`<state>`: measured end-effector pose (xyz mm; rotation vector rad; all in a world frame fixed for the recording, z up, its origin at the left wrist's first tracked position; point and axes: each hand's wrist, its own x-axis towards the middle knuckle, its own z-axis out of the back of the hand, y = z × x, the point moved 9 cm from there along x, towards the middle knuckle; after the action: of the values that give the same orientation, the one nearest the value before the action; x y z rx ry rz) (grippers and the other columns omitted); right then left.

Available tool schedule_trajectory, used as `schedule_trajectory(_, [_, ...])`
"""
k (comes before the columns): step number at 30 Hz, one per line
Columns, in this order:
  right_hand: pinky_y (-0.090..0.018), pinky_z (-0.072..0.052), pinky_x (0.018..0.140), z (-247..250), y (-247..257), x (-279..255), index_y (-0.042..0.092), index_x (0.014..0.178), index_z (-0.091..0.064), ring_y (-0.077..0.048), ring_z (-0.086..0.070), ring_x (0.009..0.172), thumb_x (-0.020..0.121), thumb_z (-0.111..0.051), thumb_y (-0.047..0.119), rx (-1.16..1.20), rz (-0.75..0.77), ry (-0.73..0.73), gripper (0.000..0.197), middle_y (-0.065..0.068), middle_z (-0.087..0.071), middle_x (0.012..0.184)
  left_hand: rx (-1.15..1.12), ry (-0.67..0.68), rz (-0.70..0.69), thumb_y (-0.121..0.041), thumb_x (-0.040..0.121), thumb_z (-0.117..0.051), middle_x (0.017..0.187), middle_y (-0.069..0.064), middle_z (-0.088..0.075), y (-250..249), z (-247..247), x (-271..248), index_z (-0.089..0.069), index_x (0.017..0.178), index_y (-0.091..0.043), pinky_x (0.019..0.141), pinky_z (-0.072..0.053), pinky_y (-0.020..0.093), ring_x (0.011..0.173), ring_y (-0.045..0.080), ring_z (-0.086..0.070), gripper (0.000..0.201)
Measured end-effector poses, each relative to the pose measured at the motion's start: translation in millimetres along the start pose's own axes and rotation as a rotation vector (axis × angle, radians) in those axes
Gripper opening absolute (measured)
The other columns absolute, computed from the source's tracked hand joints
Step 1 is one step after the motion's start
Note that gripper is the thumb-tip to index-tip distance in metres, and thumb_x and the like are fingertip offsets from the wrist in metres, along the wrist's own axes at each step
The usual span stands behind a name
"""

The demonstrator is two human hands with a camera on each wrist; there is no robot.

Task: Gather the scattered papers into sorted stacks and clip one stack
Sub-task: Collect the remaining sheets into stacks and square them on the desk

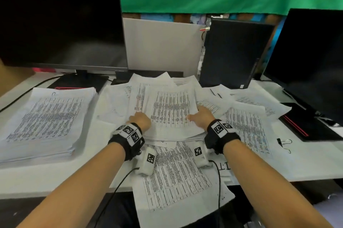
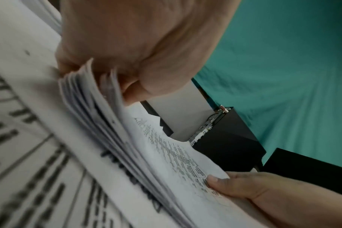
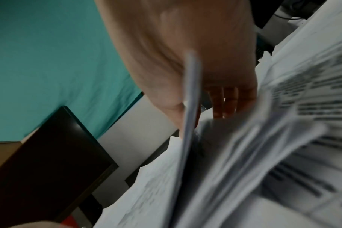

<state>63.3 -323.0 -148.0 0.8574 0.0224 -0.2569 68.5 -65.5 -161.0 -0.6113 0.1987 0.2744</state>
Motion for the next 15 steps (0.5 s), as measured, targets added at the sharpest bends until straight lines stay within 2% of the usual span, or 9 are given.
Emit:
schedule_trajectory(2, [-0.037, -0.047, 0.101, -6.5, -5.1, 4.1, 0.002, 0.129, -0.054, -0.024, -0.058, 0.118, 0.086, -0.074, 0.021, 0.025, -0.023, 0.051, 0.051, -0.001, -0.062, 0.125, 0.038, -0.035, -0.004, -0.013, 0.093, -0.044, 0.138, 0.024, -0.040, 2.6, 0.7, -1.0, -0.040, 0.133, 0.002, 0.105, -0.037, 0.043, 0.127, 0.038, -0.042, 0.043])
schedule_trajectory(4, [-0.036, -0.042, 0.106, -14.7, -7.7, 5.5, 0.003, 0.139, -0.040, -0.022, -0.051, 0.126, 0.081, -0.079, 0.024, 0.088, -0.060, 0.132, 0.073, 0.001, -0.056, 0.133, 0.000, -0.036, -0.032, -0.012, 0.091, -0.047, 0.135, 0.025, -0.043, 0.4, -2.2, 1.6, -0.039, 0.133, 0.005, 0.102, -0.039, 0.043, 0.124, 0.039, -0.045, 0.045])
schedule_trajectory(7, [-0.046, -0.039, 0.111, -31.9, -23.3, 34.3, 0.017, 0.151, -0.023, -0.026, -0.047, 0.133, 0.050, -0.089, 0.058, 0.127, -0.084, 0.223, 0.128, 0.001, -0.048, 0.146, -0.043, 0.053, -0.095, -0.013, 0.092, -0.046, 0.129, 0.025, -0.052, -8.9, -12.1, 5.2, -0.046, 0.128, 0.009, 0.093, -0.045, 0.039, 0.116, 0.037, -0.053, 0.042])
schedule_trajectory(9, [-0.048, -0.043, 0.108, -44.1, -51.1, 67.3, 0.021, 0.152, -0.024, -0.028, -0.050, 0.131, 0.036, -0.083, 0.076, 0.096, -0.141, 0.244, 0.142, -0.001, -0.046, 0.148, -0.063, 0.097, -0.143, -0.008, 0.094, -0.044, 0.121, 0.021, -0.056, -13.9, -13.8, 3.5, -0.043, 0.129, 0.012, 0.073, -0.044, 0.030, 0.092, 0.028, -0.059, 0.041])
schedule_trajectory(10, [-0.047, -0.045, 0.106, -45.9, -57.3, 72.9, 0.022, 0.150, -0.031, -0.028, -0.053, 0.127, 0.042, -0.079, 0.077, 0.069, -0.155, 0.255, 0.131, -0.003, -0.050, 0.146, -0.077, 0.127, -0.154, -0.006, 0.095, -0.042, 0.110, 0.017, -0.058, -13.9, -14.4, 3.1, -0.039, 0.132, 0.012, 0.064, -0.040, 0.024, 0.076, 0.019, -0.054, 0.041])
schedule_trajectory(11, [-0.044, -0.047, 0.104, -39.3, -48.2, 61.9, 0.020, 0.147, -0.039, -0.028, -0.057, 0.121, 0.056, -0.077, 0.069, 0.046, -0.142, 0.235, 0.110, -0.005, -0.055, 0.141, -0.089, 0.166, -0.159, -0.005, 0.096, -0.040, 0.101, 0.013, -0.056, -12.8, -15.1, 3.4, -0.036, 0.135, 0.010, 0.060, -0.038, 0.021, 0.069, 0.013, -0.047, 0.042])
schedule_trajectory(12, [-0.040, -0.048, 0.102, -32.0, -31.6, 43.7, 0.015, 0.142, -0.047, -0.027, -0.060, 0.116, 0.071, -0.074, 0.055, 0.015, -0.115, 0.205, 0.086, -0.007, -0.059, 0.136, -0.108, 0.214, -0.144, -0.004, 0.095, -0.039, 0.098, 0.010, -0.055, -9.0, -14.5, 6.3, -0.036, 0.135, 0.007, 0.063, -0.041, 0.021, 0.071, 0.013, -0.048, 0.042])
schedule_trajectory(13, [-0.037, -0.048, 0.102, -28.4, -22.6, 33.5, 0.012, 0.139, -0.051, -0.027, -0.060, 0.114, 0.083, -0.070, 0.039, 0.002, -0.093, 0.185, 0.065, -0.008, -0.061, 0.134, -0.118, 0.240, -0.135, -0.004, 0.093, -0.039, 0.104, 0.011, -0.058, -4.7, -9.4, 8.7, -0.041, 0.132, 0.004, 0.070, -0.048, 0.025, 0.080, 0.018, -0.054, 0.040])
schedule_trajectory(15, [-0.036, -0.045, 0.103, -23.9, -18.8, 20.7, 0.008, 0.137, -0.054, -0.029, -0.058, 0.118, 0.091, -0.067, 0.026, 0.005, -0.096, 0.185, 0.051, -0.009, -0.061, 0.133, -0.114, 0.140, -0.084, -0.012, 0.090, -0.046, 0.123, 0.019, -0.057, 8.3, 18.2, 21.2, -0.049, 0.127, 0.002, 0.092, -0.048, 0.038, 0.108, 0.032, -0.056, 0.039])
